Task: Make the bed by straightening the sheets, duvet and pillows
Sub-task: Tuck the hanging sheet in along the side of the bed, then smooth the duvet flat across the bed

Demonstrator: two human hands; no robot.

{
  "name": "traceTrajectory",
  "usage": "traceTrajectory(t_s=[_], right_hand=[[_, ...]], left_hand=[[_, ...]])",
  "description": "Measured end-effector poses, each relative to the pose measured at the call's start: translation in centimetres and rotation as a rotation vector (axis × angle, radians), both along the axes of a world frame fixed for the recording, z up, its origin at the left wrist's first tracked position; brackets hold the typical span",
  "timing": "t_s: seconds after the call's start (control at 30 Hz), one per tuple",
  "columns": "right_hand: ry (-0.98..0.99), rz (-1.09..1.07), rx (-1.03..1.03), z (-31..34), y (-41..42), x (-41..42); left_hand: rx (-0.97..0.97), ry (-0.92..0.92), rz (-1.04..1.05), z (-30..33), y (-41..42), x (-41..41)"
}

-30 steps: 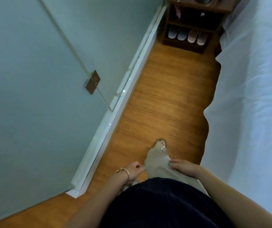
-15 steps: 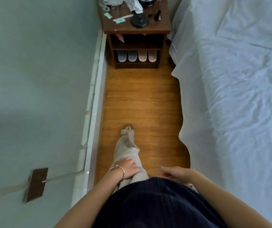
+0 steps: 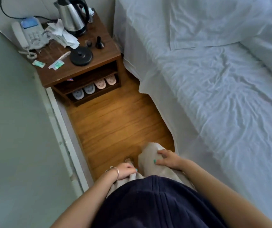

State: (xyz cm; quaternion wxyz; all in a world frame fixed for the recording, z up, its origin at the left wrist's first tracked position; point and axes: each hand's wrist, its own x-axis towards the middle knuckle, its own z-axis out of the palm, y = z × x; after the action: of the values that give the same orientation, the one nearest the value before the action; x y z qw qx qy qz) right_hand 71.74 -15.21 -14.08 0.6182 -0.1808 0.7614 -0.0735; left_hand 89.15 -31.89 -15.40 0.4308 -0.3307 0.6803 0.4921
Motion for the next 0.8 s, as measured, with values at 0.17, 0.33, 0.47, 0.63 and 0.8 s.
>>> traceTrajectory(t_s=[0.17,0.33,0.47,0.63,0.8], right_hand=[[-0.142,-0.044,0.054,-1.6,-6.1,-6.1],[-0.119,-0.146,-0.005,-1.8,-14.0,-16.5],[-0.137,-0.128,0.014,-1.0,-18.3,-23.3],[-0.123,-0.209,0.063,-1.4,-21.5,-29.6],[-0.07,-0.423,0.113,-2.2,-25.5,-34.6]], left_hand=[[0.005,-0.035,-0.078,-1.4,-7.1,-8.3],[-0.102,-0.074,-0.148,-1.2,-14.7,-18.1],[-0.196,0.025,-0.154,0.6,-20.0,-26.5],[-0.21,0.137,-0.159,0.7,-27.1,-37.1],[-0.174,0.164,-0.332,-0.5,-32.6,-47.7]])
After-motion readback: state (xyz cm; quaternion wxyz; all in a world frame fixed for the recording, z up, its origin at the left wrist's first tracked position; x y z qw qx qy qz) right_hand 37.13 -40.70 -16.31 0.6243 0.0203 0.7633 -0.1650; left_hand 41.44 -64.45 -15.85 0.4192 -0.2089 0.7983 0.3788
